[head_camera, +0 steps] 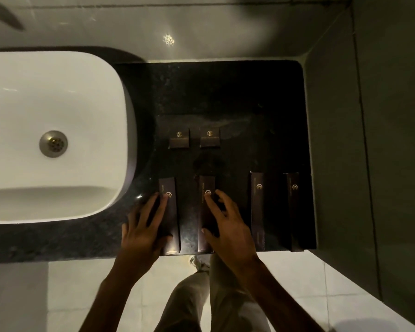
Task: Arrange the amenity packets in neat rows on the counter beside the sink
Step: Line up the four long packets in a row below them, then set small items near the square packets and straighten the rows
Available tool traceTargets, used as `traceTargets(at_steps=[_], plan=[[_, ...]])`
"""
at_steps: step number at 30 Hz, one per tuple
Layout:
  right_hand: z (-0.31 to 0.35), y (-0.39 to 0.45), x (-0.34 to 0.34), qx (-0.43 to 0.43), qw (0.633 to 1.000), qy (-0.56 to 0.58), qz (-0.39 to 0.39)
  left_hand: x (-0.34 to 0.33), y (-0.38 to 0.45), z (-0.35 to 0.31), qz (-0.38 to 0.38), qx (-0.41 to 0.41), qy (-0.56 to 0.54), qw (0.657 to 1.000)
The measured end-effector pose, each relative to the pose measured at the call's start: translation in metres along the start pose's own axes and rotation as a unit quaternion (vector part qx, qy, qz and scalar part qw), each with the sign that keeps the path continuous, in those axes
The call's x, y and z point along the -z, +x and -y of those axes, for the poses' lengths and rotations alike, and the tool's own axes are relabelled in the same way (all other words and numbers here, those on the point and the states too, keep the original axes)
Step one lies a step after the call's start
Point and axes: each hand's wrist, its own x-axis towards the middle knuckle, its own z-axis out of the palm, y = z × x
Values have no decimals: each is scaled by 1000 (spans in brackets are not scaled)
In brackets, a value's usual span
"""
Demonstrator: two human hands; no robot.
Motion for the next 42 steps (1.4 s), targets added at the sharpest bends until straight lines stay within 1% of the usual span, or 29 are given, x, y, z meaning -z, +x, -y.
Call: traceTargets(at_steps=[4, 7, 9, 11, 12, 13, 15, 16, 17, 18, 19, 21, 23, 25, 30, 35, 42], plan=[[-2, 1, 0, 5, 1000, 12, -4, 0, 1, 0, -22, -2, 8, 1000], [0, 0, 4, 5, 1000, 22, 9, 0, 1, -1, -17, -1, 1, 1000], [3, -3, 9, 15, 1000, 28, -5, 3, 0, -2, -17, 0, -21, 1000], [2, -3, 24, 13, 997, 60, -55, 12, 3, -8, -31, 3, -59, 998], [-1, 0, 37, 0, 991, 89, -98, 19, 8, -14, -56, -1, -77, 995], [-7, 6, 53, -12, 981, 111, -157, 26, 15, -23, -89, -6, -97, 991], [-29, 25, 88, -35, 947, 134, -291, 43, 39, -52, -160, -27, -146, 976], [-42, 38, 106, -55, 929, 149, -334, 51, 55, -72, -185, -45, -171, 967], [-56, 53, 123, -81, 917, 165, -353, 60, 76, -94, -199, -63, -194, 958], [-68, 69, 136, -108, 914, 179, -348, 67, 101, -117, -204, -73, -218, 952], [-79, 85, 146, -131, 918, 184, -327, 73, 129, -138, -206, -74, -241, 945], [-96, 111, 157, -143, 935, 172, -276, 78, 185, -175, -190, -63, -279, 939], [-108, 132, 160, -123, 945, 165, -256, 76, 229, -201, -147, -56, -287, 945], [-116, 144, 162, -104, 948, 155, -258, 69, 260, -213, -117, -45, -273, 954], [-122, 154, 158, -48, 953, 135, -266, 61, 306, -219, -141, -20, -263, 954], [-125, 152, 155, -39, 951, 141, -272, 50, 313, -208, -152, -32, -227, 961], [-126, 153, 151, -26, 952, 126, -278, 23, 264, -189, -153, -48, -252, 955]])
